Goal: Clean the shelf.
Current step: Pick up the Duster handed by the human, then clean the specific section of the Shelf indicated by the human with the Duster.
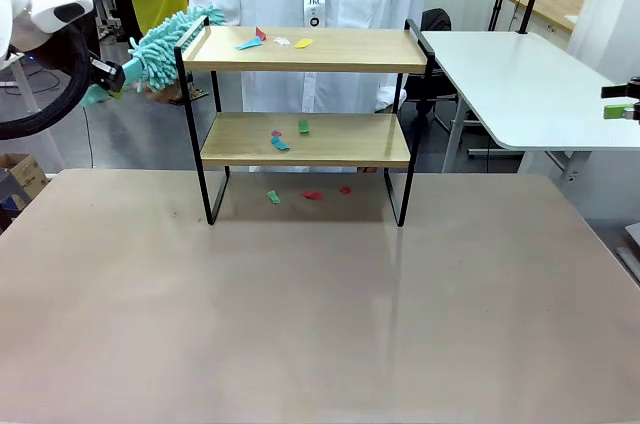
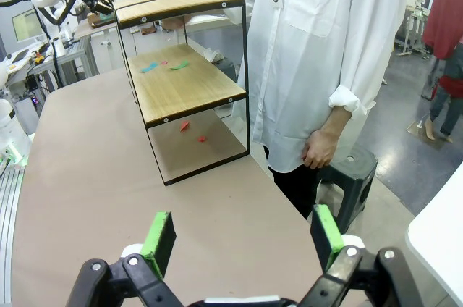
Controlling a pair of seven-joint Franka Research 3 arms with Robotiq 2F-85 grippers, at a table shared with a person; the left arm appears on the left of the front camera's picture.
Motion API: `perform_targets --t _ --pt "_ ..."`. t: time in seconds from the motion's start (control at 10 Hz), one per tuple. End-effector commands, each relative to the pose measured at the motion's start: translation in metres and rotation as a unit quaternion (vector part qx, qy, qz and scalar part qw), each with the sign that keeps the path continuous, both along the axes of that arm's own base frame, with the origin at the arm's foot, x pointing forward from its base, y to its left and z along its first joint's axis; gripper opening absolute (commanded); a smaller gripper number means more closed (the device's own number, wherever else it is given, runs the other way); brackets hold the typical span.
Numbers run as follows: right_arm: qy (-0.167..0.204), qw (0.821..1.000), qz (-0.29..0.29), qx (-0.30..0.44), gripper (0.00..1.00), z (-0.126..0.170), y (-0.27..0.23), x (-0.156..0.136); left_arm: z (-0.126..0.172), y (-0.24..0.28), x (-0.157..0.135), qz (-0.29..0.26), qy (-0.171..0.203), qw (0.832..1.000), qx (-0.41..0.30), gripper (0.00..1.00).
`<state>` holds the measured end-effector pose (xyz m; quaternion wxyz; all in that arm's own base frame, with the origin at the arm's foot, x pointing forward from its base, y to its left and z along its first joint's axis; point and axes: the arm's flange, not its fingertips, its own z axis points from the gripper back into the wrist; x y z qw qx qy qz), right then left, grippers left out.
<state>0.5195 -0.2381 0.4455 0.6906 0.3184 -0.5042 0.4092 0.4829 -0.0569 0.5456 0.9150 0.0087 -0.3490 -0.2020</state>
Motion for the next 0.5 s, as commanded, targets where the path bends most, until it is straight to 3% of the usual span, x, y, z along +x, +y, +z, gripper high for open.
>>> perform_targets --t 0.0,0.4 --pt "-0.002 1.0 -0.003 -0.003 1.0 0.0013 0.0015 0.0011 -0.0001 -0.0014 -0.0011 -0.006 0.005 1.0 0.001 0.11" --pt "-0.002 1.0 -0.003 -0.003 1.0 0.0013 0.0015 0.0011 -0.0001 -0.0014 -0.0011 -0.006 0.005 1.0 0.001 0.11"
